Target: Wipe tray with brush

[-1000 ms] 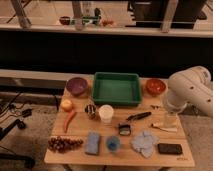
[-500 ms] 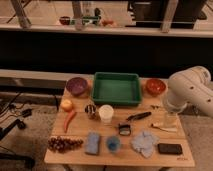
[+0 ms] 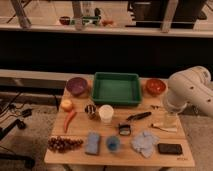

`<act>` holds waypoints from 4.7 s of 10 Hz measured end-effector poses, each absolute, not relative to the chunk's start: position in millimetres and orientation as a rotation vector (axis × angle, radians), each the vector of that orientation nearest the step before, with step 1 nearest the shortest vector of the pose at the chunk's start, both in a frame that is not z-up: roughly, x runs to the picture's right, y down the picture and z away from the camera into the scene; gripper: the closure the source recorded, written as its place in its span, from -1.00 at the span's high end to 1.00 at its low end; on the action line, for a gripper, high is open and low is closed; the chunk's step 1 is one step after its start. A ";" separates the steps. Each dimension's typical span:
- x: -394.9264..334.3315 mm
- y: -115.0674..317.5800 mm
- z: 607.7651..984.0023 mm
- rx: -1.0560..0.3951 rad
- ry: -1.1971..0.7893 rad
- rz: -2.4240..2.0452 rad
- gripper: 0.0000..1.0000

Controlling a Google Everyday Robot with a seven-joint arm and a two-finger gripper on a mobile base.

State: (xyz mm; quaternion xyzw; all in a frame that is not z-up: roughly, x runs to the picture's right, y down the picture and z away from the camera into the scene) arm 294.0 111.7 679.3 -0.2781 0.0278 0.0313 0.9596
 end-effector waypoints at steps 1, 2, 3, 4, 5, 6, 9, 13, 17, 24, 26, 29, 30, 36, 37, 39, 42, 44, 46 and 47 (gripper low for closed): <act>294.0 111.7 679.3 -0.564 0.056 0.063 0.60; 294.0 111.7 679.3 -0.564 0.056 0.063 0.60; 294.0 111.7 679.3 -0.564 0.056 0.063 0.60; 294.0 111.7 679.3 -0.564 0.056 0.063 0.60; 294.0 111.7 679.3 -0.564 0.056 0.063 0.60; 294.0 111.7 679.3 -0.564 0.056 0.063 0.60; 294.0 111.7 679.4 -0.564 0.056 0.063 0.60; 293.9 112.1 679.7 -0.565 0.056 0.064 0.60; 293.9 112.1 679.7 -0.565 0.056 0.064 0.60; 293.9 112.1 679.7 -0.565 0.056 0.064 0.60; 293.8 112.3 679.7 -0.565 0.056 0.064 0.60; 278.5 113.4 677.2 -0.551 0.032 0.048 0.60; 261.0 114.9 677.9 -0.551 0.012 0.041 0.60; 173.6 131.0 695.7 -0.584 -0.104 -0.032 0.60; 167.8 132.5 703.1 -0.597 -0.124 -0.031 0.60; 164.4 144.3 735.1 -0.673 -0.144 -0.007 0.60; 163.7 151.3 749.7 -0.703 -0.147 0.004 0.60; 161.8 151.3 750.4 -0.704 -0.148 0.002 0.60; 163.2 152.3 750.8 -0.708 -0.150 0.007 0.60; 162.7 156.0 755.3 -0.717 -0.154 0.005 0.60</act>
